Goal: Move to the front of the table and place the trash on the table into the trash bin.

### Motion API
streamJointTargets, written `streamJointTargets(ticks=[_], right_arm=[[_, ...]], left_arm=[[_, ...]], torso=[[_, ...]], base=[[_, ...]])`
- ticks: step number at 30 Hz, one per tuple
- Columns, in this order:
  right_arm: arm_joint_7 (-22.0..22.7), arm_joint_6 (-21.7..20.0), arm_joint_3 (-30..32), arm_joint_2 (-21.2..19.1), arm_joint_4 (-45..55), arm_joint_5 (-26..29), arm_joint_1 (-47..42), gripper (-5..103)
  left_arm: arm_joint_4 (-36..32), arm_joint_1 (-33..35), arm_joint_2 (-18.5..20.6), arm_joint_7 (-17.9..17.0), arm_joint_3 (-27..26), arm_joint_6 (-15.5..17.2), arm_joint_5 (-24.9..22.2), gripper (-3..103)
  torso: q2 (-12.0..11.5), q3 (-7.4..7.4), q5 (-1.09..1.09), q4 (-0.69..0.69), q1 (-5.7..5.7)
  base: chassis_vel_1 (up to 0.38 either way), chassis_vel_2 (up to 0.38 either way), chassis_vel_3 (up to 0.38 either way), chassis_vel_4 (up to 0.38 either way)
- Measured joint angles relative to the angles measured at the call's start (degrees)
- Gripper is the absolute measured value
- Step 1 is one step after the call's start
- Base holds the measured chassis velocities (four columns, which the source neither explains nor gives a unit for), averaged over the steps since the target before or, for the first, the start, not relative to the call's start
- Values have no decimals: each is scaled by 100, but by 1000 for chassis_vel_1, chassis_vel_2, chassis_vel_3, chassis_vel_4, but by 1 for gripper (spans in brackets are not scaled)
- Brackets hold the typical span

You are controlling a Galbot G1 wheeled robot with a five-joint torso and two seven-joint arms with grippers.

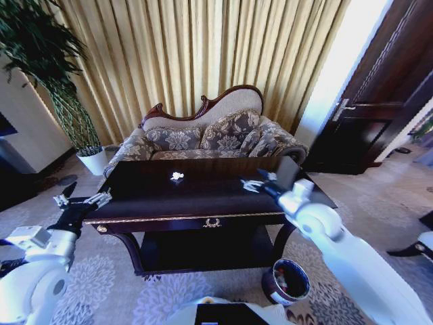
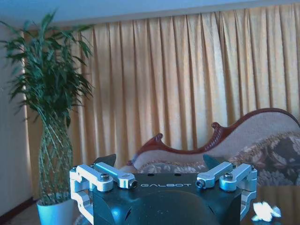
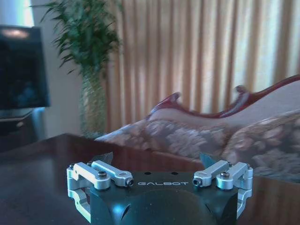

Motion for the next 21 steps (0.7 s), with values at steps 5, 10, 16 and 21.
streamJointTargets(ticks=[5,10,16,21], right_arm=[[69,-27,-1356,387,-762,113,1518,100],[85,-28,-2231,898,-1463,149,2382,100],[87,-102,-2925,1442,-1988,167,2907,100],[217,-219,-3284,1931,-2300,175,3160,100]], left_arm=[[-104,218,12,-16,-380,4,-128,100],[-142,407,-63,-11,-603,-75,-165,100],[-219,475,-186,-8,-633,-97,-165,100],[-296,485,-262,-23,-620,-80,-157,100]], torso=[[0,1,0,2,1],[0,1,-1,0,1],[0,1,-1,0,1],[0,0,-2,0,1]], base=[[0,0,0,0],[0,0,0,0],[0,0,0,0],[0,0,0,0]])
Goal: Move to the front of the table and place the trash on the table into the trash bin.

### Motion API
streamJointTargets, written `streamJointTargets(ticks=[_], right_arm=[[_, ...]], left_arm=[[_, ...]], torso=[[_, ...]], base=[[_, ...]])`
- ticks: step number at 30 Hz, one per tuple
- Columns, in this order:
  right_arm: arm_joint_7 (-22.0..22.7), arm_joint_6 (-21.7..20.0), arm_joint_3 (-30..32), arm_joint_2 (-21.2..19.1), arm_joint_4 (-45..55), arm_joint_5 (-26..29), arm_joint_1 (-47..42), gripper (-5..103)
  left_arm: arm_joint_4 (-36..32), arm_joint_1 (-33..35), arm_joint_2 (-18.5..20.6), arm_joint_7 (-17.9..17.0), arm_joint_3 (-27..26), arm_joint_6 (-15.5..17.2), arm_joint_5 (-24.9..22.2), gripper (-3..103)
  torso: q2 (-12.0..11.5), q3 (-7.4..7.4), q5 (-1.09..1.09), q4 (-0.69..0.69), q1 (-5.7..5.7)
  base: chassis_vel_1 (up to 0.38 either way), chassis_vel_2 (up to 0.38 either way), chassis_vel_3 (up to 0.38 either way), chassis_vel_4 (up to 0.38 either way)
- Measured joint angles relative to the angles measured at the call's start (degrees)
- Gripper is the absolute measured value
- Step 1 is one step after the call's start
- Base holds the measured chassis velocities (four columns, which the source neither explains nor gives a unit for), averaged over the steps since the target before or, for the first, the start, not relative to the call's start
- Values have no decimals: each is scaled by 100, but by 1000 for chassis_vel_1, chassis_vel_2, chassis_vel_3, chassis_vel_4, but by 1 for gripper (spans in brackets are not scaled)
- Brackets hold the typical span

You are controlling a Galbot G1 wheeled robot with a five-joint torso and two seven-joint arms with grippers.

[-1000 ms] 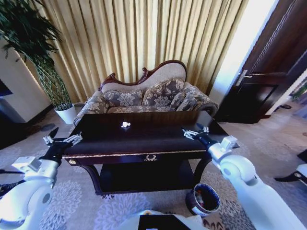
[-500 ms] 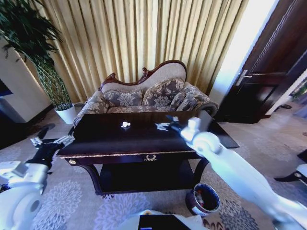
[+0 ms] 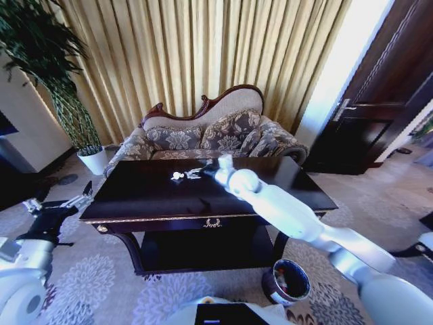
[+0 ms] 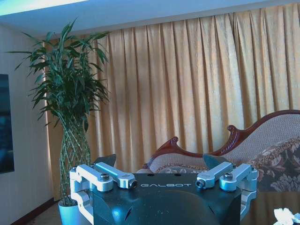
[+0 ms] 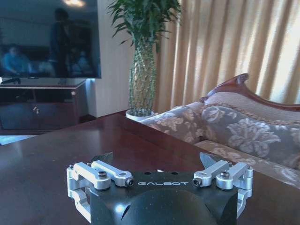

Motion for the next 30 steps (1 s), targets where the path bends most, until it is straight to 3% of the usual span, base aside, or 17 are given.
streamJointTargets(ticks=[9,15,30], right_arm=[[299,-111,-288,1017,-884,-45,313,100],[322,-113,-309,1397,-1539,-236,426,100],[548,-90,-666,1624,-2220,-420,631,100]], left_arm=[[-83,38,-8,-31,18,26,-12,100],[-138,52,-5,-42,-6,31,-47,100],[-144,79,-132,-35,-7,32,-60,100]], torso=[[0,0,0,0,0],[0,0,1,0,0],[0,0,1,0,0]], base=[[0,0,0,0],[0,0,0,0],[0,0,0,0]])
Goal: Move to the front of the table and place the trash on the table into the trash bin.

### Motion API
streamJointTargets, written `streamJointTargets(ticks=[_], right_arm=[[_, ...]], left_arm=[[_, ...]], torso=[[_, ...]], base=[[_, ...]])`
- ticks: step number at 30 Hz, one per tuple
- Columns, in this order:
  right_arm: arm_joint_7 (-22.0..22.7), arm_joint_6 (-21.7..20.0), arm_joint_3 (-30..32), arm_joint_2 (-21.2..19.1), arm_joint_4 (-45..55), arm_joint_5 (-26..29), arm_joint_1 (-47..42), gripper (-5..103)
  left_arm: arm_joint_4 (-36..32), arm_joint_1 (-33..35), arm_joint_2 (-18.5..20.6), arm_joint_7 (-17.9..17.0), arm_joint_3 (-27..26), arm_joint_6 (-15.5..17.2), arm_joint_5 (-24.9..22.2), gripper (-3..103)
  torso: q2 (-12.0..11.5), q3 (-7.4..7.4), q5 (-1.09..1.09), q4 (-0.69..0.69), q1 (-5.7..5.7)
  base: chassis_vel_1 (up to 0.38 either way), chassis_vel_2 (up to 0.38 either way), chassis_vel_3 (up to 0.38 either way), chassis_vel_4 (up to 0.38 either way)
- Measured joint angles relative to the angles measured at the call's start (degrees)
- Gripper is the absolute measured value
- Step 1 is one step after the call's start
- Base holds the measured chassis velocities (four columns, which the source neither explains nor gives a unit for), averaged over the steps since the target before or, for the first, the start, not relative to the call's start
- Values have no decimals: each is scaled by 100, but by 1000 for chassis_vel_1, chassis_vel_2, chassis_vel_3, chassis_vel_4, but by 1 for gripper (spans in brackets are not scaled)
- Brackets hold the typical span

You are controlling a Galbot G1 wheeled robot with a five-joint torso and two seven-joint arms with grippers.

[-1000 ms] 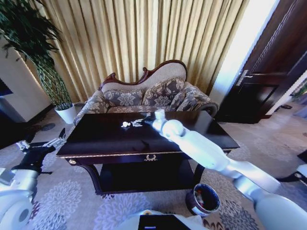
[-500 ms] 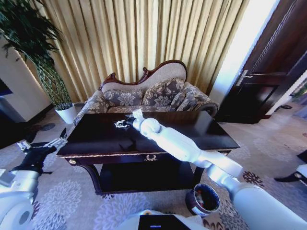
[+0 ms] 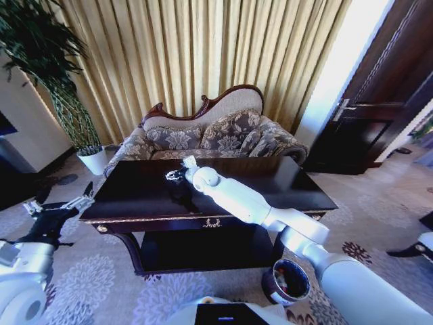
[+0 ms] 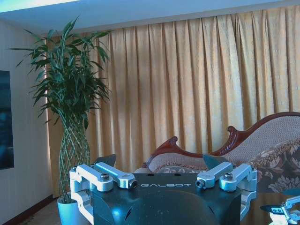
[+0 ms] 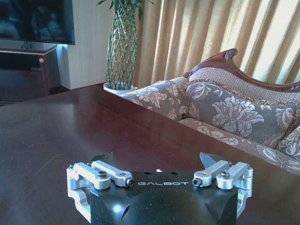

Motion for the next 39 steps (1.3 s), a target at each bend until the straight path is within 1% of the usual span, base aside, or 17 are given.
streamJointTargets(ticks=[5,10,12,14,15,16,17,18,20,21,22,27,31,32,34,38,39], right_arm=[[0,1,-77,45,-83,-5,25,103],[-3,4,-114,33,-174,-121,27,78],[-4,5,-115,13,-172,-153,21,78],[-6,5,-115,-45,-140,-192,-3,67],[-6,5,-115,-45,-140,-192,-3,67],[-7,6,-112,-56,-130,-196,-9,62],[-7,6,-106,-66,-123,-197,-12,62],[-9,7,-91,-115,-83,-202,-31,51],[-11,8,-83,-148,-57,-203,-48,51],[-19,8,-78,-251,49,-203,-116,35],[-20,8,-78,-266,63,-203,-134,30],[-23,-6,-75,-279,85,-201,-164,28],[-27,-15,-73,-244,52,-200,-163,37],[-28,-17,-73,-232,46,-200,-161,33],[-28,-17,-73,-226,44,-200,-160,33],[-30,-21,-76,-213,33,-199,-170,12],[-30,-21,-76,-213,33,-199,-170,12]], left_arm=[[0,7,-4,1,0,-1,0,100],[0,7,-3,2,-3,-1,2,100],[0,8,-1,1,-4,-2,2,100],[1,8,13,1,-8,-3,3,100],[1,8,13,1,-8,-3,3,100],[1,7,17,2,-9,-3,3,100],[1,6,22,1,-9,-3,3,100],[2,1,35,2,-10,-3,3,100],[2,-6,41,1,-10,-3,3,100],[4,-15,41,2,5,-3,6,100],[4,-16,37,2,12,-3,9,100],[5,-14,37,2,18,-3,15,100],[5,-15,62,1,-5,-3,15,100],[4,-15,64,1,-12,-3,15,100],[5,-15,64,0,-17,-3,16,100],[5,6,53,-1,-57,-5,10,100],[5,6,53,-1,-57,-5,10,100]], torso=[[0,0,0,0,0],[0,0,0,1,0],[0,0,0,0,0],[0,0,0,-1,0],[0,0,0,-1,0],[0,0,0,-1,0],[0,0,1,0,0],[0,0,0,0,0],[0,0,1,0,0],[0,0,1,-1,0],[0,0,1,0,0],[1,0,1,0,0],[0,0,1,0,0],[0,0,1,0,0],[0,0,1,0,0],[0,0,0,0,0],[0,0,0,0,0]], base=[[0,0,0,0],[0,0,0,0],[0,0,0,0],[0,0,0,0],[0,0,0,0],[0,0,0,0],[0,0,0,0],[0,0,0,0],[0,0,0,0],[0,0,0,0],[0,0,0,0],[0,0,0,0],[0,0,0,0],[0,0,0,0],[0,0,0,0],[0,0,0,0],[0,0,0,0]])
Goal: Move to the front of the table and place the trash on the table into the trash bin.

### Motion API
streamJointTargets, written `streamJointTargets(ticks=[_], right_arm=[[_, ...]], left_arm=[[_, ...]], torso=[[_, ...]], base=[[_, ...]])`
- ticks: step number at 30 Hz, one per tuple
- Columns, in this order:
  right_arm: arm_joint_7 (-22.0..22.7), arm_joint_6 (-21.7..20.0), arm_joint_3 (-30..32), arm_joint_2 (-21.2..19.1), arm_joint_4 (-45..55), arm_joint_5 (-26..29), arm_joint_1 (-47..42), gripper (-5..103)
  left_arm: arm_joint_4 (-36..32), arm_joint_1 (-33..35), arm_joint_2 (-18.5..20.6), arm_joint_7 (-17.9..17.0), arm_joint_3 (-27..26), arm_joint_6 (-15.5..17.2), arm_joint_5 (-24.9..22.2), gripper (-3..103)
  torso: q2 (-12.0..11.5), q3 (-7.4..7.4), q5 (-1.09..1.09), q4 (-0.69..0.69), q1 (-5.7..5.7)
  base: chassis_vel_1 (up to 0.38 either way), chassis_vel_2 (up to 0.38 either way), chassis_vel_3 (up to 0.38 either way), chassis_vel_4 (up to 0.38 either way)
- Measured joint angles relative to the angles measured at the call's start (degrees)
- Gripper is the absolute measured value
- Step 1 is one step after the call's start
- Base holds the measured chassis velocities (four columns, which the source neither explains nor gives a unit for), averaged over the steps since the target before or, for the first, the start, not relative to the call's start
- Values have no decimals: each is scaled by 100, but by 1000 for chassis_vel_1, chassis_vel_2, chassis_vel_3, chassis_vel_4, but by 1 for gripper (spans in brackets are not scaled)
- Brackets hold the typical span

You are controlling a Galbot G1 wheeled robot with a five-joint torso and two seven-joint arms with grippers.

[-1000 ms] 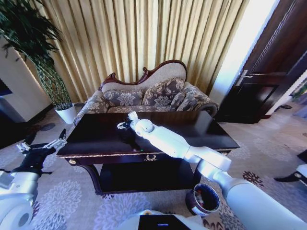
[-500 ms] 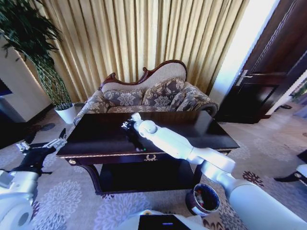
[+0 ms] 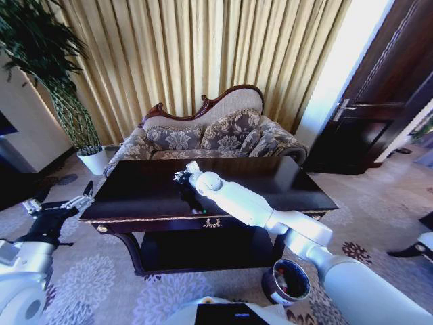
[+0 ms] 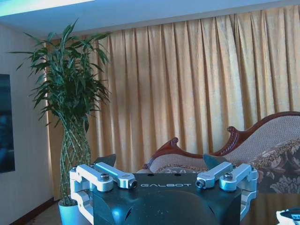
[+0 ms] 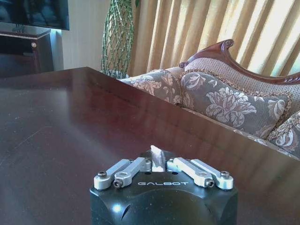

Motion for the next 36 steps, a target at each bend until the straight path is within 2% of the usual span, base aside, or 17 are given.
streamJointTargets(ticks=[1,5,15,20,25,28,29,32,33,36], right_arm=[[0,-1,-1,-1,0,0,-4,7],[0,-2,-2,-14,0,0,-12,1],[11,-2,60,-88,114,-1,-96,0],[237,11,325,-227,533,151,-170,0],[555,67,664,-518,1120,275,-175,0],[1002,183,962,-888,1598,543,-165,0],[1002,183,962,-888,1598,543,-165,0],[1557,161,1425,-1346,2137,1102,-234,0],[1557,161,1425,-1346,2137,1102,-234,0],[1695,131,1849,-1880,2505,1290,-430,0]], left_arm=[[0,5,-3,0,-12,-3,-3,100],[0,13,-3,0,-34,-7,-10,100],[0,14,-1,-2,-20,-12,-13,100],[0,5,63,-15,-8,-15,-26,100],[0,-40,196,-64,-10,-16,-130,100],[0,-59,304,-95,-16,-32,-234,100],[0,-59,304,-95,-16,-32,-234,100],[80,-79,431,-101,-27,-119,-298,100],[80,-79,431,-101,-27,-119,-298,100],[222,-204,559,-103,1,-139,-366,100]], torso=[[0,0,0,0,0],[0,0,0,0,0],[0,0,0,-1,0],[0,0,1,0,0],[0,0,1,0,0],[0,0,1,-1,0],[0,0,1,-1,0],[1,0,1,0,0],[1,0,1,0,0],[1,0,1,0,-1]], base=[[0,0,0,0],[0,0,0,0],[0,0,0,0],[0,0,0,0],[0,0,0,0],[0,0,0,0],[0,0,0,0],[0,0,0,0],[0,0,0,0],[0,0,0,0]])
